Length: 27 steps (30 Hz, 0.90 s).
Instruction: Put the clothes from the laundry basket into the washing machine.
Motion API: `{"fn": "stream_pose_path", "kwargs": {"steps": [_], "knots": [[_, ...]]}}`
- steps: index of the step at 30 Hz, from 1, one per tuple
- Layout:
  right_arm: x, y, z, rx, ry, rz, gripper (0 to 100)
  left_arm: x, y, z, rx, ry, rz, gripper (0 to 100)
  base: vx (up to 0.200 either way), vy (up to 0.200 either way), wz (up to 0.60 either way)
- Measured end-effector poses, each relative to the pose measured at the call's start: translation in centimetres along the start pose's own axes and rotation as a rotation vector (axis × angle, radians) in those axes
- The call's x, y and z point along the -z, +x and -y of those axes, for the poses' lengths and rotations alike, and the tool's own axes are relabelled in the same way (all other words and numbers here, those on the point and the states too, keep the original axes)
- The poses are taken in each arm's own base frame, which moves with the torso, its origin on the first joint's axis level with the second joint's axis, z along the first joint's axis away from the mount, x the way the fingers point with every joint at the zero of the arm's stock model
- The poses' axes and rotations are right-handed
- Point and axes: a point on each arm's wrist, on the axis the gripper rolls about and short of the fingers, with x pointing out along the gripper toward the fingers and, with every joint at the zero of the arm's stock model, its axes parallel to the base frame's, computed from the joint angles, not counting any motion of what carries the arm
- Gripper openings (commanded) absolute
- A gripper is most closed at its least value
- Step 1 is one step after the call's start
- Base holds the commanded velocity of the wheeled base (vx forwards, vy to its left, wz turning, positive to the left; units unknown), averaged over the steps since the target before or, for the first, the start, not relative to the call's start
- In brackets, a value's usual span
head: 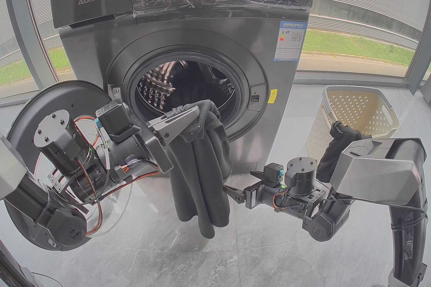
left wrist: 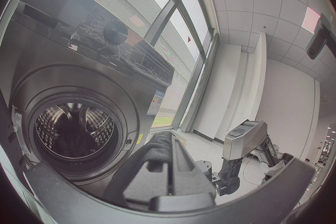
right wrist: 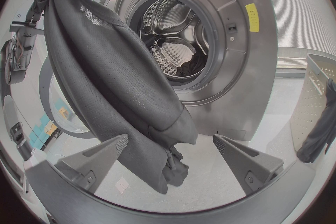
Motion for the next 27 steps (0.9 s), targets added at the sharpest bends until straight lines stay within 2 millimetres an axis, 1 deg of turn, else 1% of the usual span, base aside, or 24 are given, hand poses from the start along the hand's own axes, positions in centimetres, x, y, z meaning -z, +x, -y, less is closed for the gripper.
{"fn": "stream_pose_path", "kwargs": {"steps": [6,11,12,18,23,27], "knots": [[0.7,1.6,-0.7,-0.048,-0.009,0.010,100,0.0,0.0,0.0,0.001,-0.001,0.000,0,0.000,0.000,0.00],[1.0,3.3,-0.9,-0.077,-0.038,0.048,100,0.0,0.0,0.1,0.004,-0.002,-0.001,0,0.000,0.000,0.00],[1.0,3.7,-0.9,-0.079,-0.045,0.058,0,0.0,0.0,0.2,0.005,-0.003,-0.001,0,0.000,0.000,0.00],[1.7,5.6,-0.8,-0.093,-0.074,0.120,0,-0.1,-0.1,0.3,0.008,-0.005,0.002,0,0.000,0.000,0.00],[2.0,5.8,-0.3,-0.086,-0.078,0.132,0,-0.2,-0.2,0.2,0.003,-0.004,0.004,0,0.000,0.000,0.00],[2.0,5.3,-0.2,-0.079,-0.076,0.123,0,-0.2,-0.2,0.1,0.001,-0.003,0.004,0,0.000,0.000,0.00]]}}
